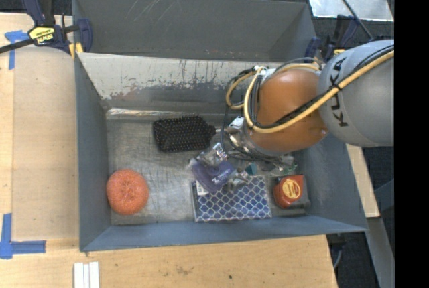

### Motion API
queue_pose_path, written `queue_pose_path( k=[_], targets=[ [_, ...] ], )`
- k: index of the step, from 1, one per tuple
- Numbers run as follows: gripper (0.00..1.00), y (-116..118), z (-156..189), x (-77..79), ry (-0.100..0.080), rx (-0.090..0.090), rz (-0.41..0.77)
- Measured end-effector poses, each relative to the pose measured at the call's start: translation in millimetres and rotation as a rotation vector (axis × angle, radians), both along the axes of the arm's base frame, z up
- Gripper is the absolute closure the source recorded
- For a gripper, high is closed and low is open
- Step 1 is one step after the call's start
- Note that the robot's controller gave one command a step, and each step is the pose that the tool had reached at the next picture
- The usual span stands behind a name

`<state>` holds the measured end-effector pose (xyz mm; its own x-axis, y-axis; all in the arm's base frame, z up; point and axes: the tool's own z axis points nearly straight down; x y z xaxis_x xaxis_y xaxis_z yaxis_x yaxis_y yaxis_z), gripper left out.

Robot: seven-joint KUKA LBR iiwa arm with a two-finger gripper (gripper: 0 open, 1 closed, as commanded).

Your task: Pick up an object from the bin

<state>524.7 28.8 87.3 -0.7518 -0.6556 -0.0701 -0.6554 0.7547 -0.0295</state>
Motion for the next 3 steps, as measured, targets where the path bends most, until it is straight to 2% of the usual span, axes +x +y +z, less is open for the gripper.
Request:
queue_pose_path(
  k=[1,2,3],
  targets=[
    [1.00,-0.1,0.0,0.0,0.000,0.000,0.000],
    [1.00,-4.6,2.6,-8.7,0.031,-0.014,-0.001],
    [1.00,27.6,162.7,54.8,0.061,-0.028,0.156]
  ],
)
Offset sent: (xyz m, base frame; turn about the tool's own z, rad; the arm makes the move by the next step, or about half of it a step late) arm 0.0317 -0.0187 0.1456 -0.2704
